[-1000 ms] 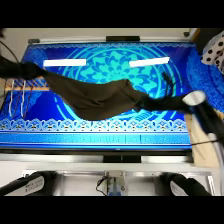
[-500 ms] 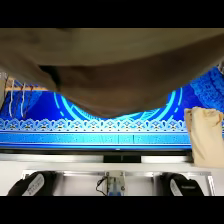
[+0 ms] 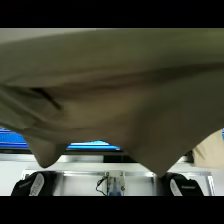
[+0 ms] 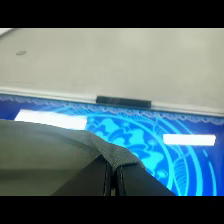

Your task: Fold the shirts.

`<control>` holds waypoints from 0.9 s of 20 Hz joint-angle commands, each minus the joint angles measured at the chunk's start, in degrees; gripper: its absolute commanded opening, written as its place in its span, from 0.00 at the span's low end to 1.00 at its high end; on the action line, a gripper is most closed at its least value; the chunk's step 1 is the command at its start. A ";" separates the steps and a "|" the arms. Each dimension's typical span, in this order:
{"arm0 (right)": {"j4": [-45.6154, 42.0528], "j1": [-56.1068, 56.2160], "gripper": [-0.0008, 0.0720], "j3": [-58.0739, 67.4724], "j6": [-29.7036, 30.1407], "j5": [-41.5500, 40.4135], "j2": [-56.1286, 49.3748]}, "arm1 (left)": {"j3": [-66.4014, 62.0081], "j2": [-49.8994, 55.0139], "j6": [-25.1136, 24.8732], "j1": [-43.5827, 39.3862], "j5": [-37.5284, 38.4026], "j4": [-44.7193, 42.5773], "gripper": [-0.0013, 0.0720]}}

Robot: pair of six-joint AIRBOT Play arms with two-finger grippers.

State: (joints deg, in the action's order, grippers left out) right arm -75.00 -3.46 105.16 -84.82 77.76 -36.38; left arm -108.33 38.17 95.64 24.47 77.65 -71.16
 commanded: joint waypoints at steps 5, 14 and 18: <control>-0.98 -0.04 0.11 0.24 -0.28 2.01 1.46 | 0.37 -7.87 -1.44 0.28 0.42 -3.39 0.06; -7.91 -0.04 0.11 -0.13 -3.72 3.58 2.45 | 1.62 -12.26 -1.46 0.26 6.99 -10.49 0.06; -7.93 -0.04 0.11 -6.12 -5.16 11.45 -2.03 | 12.26 -12.04 -2.91 0.26 7.04 -8.33 0.06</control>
State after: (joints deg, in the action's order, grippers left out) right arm -81.69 -3.46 102.65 -88.40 84.29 -35.97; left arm -101.97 26.11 93.84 24.67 83.33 -80.51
